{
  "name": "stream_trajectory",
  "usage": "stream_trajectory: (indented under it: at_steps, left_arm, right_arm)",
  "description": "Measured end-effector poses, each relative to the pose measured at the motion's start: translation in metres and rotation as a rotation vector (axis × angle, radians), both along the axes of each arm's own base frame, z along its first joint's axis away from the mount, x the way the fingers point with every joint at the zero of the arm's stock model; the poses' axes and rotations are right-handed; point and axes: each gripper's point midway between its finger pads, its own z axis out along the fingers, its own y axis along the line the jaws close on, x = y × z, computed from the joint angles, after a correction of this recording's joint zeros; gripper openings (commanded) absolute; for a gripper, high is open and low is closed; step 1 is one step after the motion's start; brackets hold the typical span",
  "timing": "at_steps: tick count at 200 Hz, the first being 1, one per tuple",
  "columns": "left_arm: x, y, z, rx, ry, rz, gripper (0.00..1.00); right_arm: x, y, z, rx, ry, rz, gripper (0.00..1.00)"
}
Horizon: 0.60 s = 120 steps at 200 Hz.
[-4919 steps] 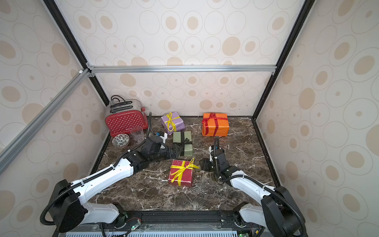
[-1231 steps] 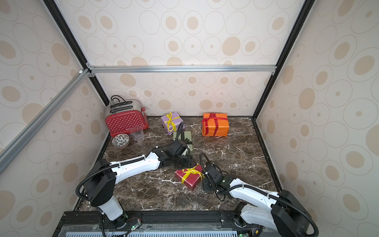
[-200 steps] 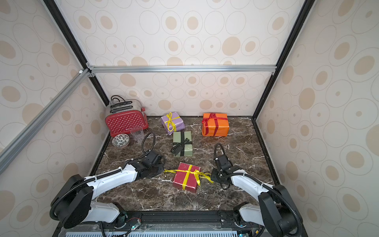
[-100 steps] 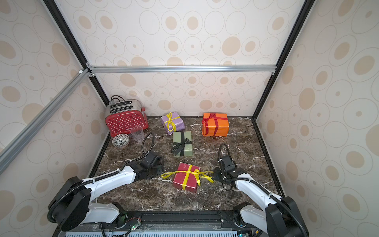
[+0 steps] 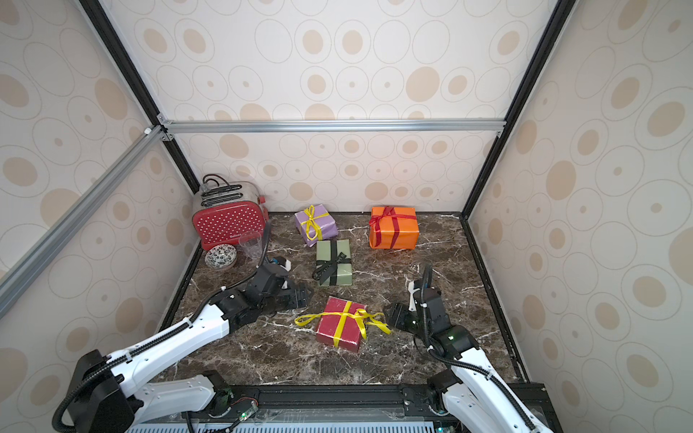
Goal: Untie the ribbon bows on the gift boxes
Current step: Untie the ribbon from the gift box.
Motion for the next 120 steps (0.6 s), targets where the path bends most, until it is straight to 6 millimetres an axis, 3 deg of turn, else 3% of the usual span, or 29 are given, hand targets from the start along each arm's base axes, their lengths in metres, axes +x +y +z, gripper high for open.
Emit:
stream_trajectory:
  at_steps: [15,29,65,104,120]
  left_arm:
    - [-0.004,-0.029,-0.003,0.001,0.031,-0.084,0.8]
    - [-0.008,-0.047,-0.018,0.024,0.076,-0.135,0.78]
    - [-0.017,-0.063,-0.056,0.117,0.186,-0.198,0.78]
    - [-0.023,-0.087,-0.051,0.162,0.179,-0.285,0.76]
    - [-0.026,-0.09,-0.051,0.172,0.173,-0.313,0.7]
  right_arm:
    - [-0.005,0.016,-0.006,-0.007,0.04,0.091,0.65]
    - [-0.008,0.032,-0.013,-0.033,0.085,0.175,0.6]
    - [-0.004,0.059,-0.019,-0.095,0.151,0.293,0.55]
    - [0.012,0.066,-0.02,-0.124,0.149,0.286,0.56]
    - [0.013,0.068,-0.027,-0.13,0.167,0.289,0.54]
